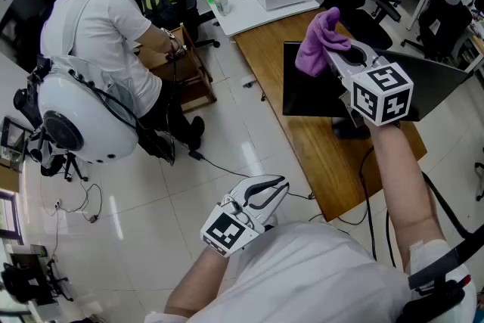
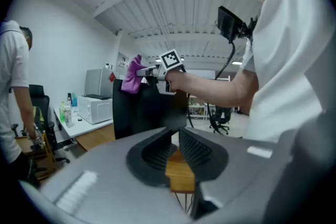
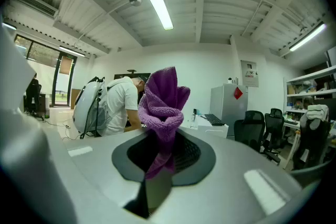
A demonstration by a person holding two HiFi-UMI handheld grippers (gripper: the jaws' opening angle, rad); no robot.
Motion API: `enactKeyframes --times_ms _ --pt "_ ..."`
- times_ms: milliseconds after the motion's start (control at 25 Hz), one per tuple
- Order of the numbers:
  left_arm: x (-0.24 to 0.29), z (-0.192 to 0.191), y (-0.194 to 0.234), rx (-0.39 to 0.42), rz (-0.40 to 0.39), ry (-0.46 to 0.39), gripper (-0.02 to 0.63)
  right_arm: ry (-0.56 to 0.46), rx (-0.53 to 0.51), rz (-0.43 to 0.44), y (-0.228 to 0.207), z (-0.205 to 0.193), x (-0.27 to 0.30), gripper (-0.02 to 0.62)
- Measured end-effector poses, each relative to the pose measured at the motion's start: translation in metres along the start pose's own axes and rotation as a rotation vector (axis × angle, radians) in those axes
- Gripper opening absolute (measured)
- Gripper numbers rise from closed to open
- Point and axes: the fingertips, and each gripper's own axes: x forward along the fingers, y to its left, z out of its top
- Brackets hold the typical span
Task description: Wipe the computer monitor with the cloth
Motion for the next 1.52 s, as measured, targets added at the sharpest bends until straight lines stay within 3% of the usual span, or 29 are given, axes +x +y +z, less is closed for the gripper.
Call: enactKeyframes --times_ms 1520 --pt "0.078 0.015 -0.064 0.045 -0.072 0.038 0.064 0.004 0.010 -0.166 -0.139 -0.023 -0.101 0.051"
